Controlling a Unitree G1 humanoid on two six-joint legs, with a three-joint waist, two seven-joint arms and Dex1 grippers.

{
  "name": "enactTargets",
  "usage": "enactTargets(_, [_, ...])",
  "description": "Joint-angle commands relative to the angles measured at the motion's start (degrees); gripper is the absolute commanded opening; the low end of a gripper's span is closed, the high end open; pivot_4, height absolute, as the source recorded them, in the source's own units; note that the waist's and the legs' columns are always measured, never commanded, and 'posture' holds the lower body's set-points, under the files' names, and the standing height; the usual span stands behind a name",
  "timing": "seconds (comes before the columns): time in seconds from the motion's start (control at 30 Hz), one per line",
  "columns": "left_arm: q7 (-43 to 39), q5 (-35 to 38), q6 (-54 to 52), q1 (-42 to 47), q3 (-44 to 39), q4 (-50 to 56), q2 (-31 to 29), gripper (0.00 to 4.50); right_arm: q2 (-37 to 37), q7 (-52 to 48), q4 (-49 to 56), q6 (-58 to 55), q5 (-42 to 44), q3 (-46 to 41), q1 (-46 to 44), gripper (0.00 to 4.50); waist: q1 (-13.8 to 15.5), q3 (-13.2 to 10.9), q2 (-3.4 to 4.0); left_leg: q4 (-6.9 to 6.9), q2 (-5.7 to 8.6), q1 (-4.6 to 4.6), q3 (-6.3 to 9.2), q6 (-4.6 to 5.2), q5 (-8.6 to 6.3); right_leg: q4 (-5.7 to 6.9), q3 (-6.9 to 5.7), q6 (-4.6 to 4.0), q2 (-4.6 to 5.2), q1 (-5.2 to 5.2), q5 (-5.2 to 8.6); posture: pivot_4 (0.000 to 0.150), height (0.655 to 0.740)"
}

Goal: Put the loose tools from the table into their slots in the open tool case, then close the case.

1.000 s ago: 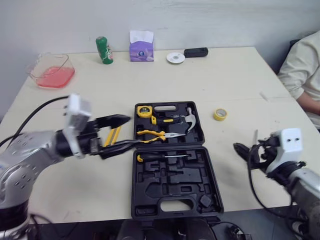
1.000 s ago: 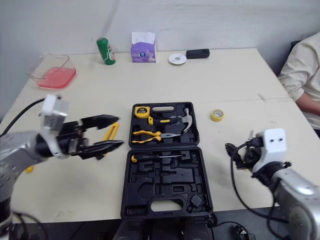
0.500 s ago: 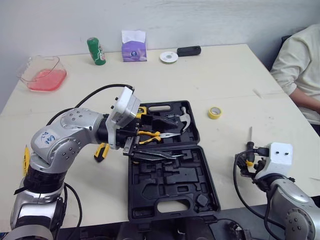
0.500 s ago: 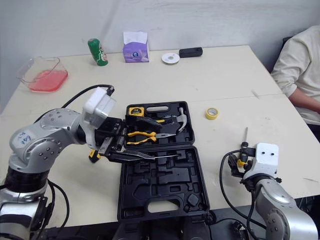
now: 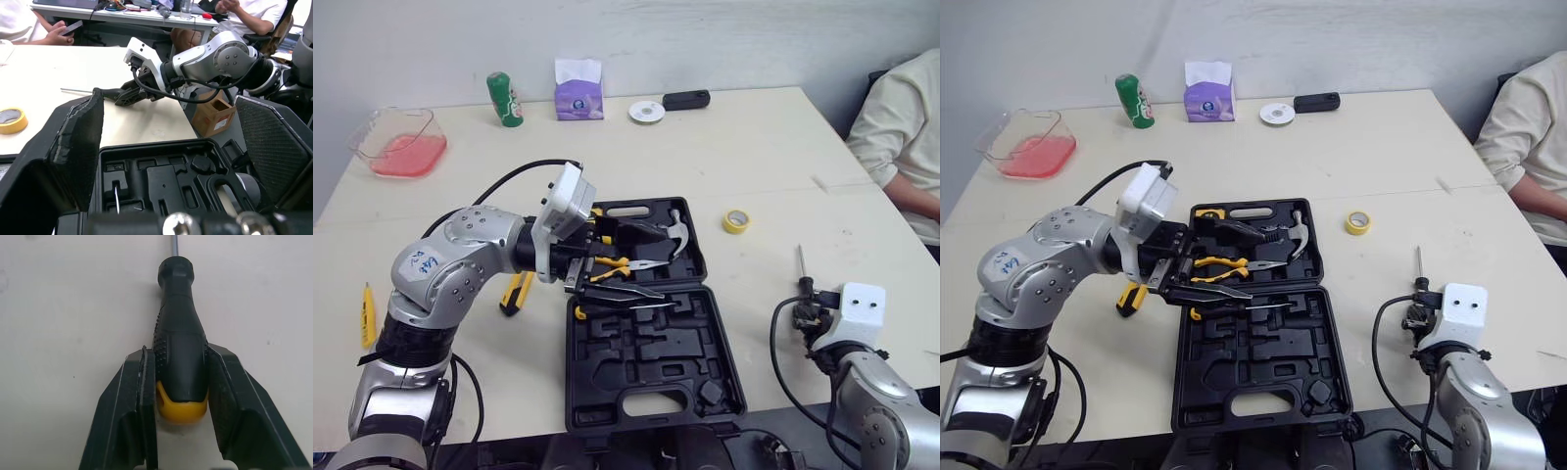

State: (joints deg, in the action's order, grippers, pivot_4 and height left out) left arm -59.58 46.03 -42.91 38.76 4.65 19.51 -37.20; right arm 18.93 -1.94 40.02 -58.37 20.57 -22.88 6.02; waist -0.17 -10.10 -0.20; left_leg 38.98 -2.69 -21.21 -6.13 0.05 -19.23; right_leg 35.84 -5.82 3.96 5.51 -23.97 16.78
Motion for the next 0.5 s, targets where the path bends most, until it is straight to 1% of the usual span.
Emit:
enactTargets(0.03, [-0.6,-1.1,0.9,-3.0,-2.4,1.4,-2.7,4.50,7.3,-11.8,3.8,3.6,5.7,-0.3,-1.8,0.97,-0.3,0.0,0.03,0.00,0.00,0.02,-0.02,0.01,-0.01,0.00,0.02,0.00,-0.01,0.00,0.00,0.150,0.7244])
enactTargets(0.17, [-2.0,-1.6,1.4,-9.3,-4.7,4.0,-7.5,4.50,16.2,-24.6,3.8,3.4,14.0,-0.1,-4.9,0.97,-0.7,-0.1,-0.06,-0.08,-0.10,0.02,0.04,-0.01,-0.01,0.01,-0.01,-0.05,-0.09,-0.04,0.04,0.150,0.7244])
enactTargets(0.27, [-4.0,-3.3,3.2,-15.7,-6.9,5.9,-12.4,4.50,24.2,-35.2,2.1,4.6,17.8,3.4,-8.0,0.97,-0.5,-0.2,-0.14,-0.13,-0.09,-0.01,0.06,0.00,-0.01,-0.02,-0.03,-0.07,-0.03,-0.07,0.05,0.150,0.7244])
enactTargets(0.33, [-5.3,-5.4,5.1,-21.3,-8.9,6.9,-16.0,4.50,30.2,-44.9,0.6,6.5,19.2,9.1,-11.3,0.97,-0.6,-0.3,-0.21,-0.09,-0.08,-0.01,0.04,0.07,-0.05,-0.03,-0.04,-0.07,0.03,-0.07,0.05,0.150,0.7244])
enactTargets(0.4, [-5.7,-5.5,5.5,-24.4,-10.5,7.9,-17.9,4.50,34.0,-51.5,-1.0,8.7,18.8,14.8,-14.2,0.97,-0.4,-0.3,-0.27,-0.09,-0.06,0.00,0.03,0.25,-0.15,-0.06,-0.06,-0.07,0.11,-0.06,0.04,0.150,0.7244])
enactTargets(0.43, [-5.8,-5.7,5.7,-25.4,-10.8,8.4,-18.7,4.50,35.2,-54.2,-2.0,10.2,17.6,18.4,-16.4,0.97,-0.2,-0.4,-0.37,-0.08,-0.09,-0.01,0.05,0.44,-0.27,-0.08,-0.08,-0.06,0.14,-0.06,0.04,0.150,0.7244])
enactTargets(0.5, [-6.3,-7.1,7.1,-27.1,-10.8,9.0,-19.8,4.50,36.4,-57.9,-3.8,12.0,15.8,24.2,-20.3,0.97,0.3,-0.5,-0.51,-0.05,-0.10,-0.04,0.11,0.43,-0.29,-0.10,-0.11,-0.07,0.29,-0.06,0.04,0.150,0.7244])
